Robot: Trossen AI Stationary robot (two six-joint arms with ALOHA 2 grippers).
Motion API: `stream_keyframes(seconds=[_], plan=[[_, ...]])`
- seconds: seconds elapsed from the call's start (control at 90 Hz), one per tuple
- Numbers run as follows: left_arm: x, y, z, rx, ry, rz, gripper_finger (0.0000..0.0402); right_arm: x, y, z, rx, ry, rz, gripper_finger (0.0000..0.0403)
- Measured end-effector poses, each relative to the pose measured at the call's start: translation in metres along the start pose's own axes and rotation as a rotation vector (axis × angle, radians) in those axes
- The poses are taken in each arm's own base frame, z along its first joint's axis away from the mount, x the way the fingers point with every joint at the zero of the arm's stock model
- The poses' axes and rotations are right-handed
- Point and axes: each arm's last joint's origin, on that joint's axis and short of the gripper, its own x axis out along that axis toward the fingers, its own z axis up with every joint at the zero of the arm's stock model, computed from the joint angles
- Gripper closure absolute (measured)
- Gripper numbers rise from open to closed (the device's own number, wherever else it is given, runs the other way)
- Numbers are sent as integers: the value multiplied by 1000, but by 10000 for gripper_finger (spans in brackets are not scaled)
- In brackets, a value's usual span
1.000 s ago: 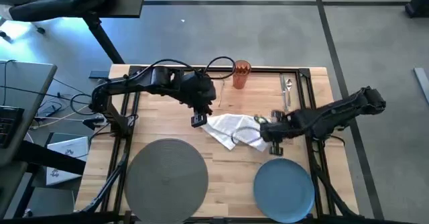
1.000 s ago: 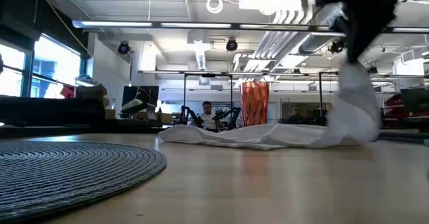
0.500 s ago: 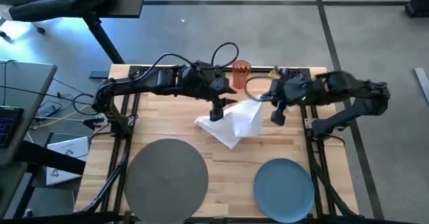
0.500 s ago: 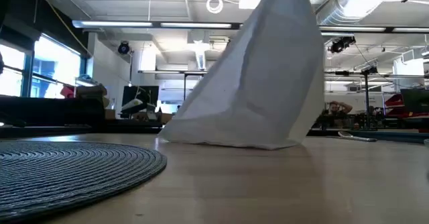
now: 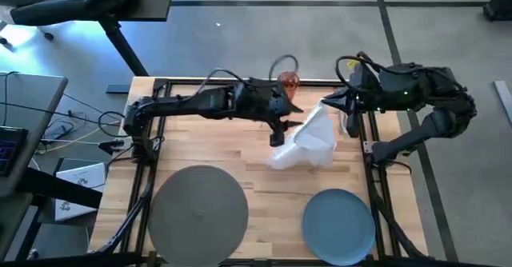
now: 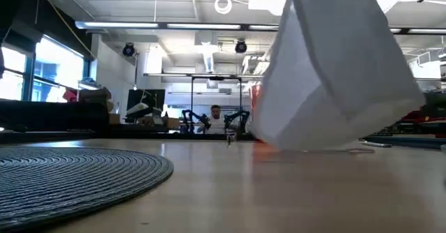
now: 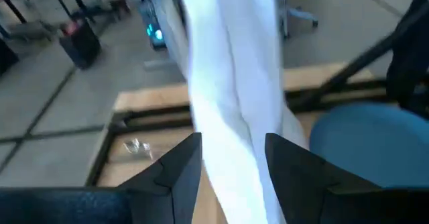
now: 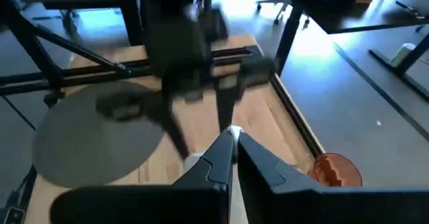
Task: Set table place
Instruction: Fold the white napkin
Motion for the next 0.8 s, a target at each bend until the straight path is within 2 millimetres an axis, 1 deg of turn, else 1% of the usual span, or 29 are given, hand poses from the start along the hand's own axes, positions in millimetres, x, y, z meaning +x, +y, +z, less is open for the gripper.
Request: stream_keyframes(seconds=[0.156,0.3,0.433,0.533,0.644,0.722,0.8], plan=[[19,-2,-12,-32,39,-4,238,0,0,0,0,0,8,403],[39,-6,-28,-52,98,-12,239,-1,0,0,2,-5,9,403],[51,-10,-39,-86,151,-15,240,-7,-2,3,11,-52,1,403],[52,-12,-47,-102,228,23,241,-15,-5,3,20,-83,-11,403],[49,-13,-53,-93,315,108,244,-27,-9,3,38,-129,-8,403],[47,-13,-60,-80,385,140,255,-33,-11,4,49,-171,-3,403],[45,-13,-65,-68,444,152,276,-39,-13,4,50,-194,-1,403]])
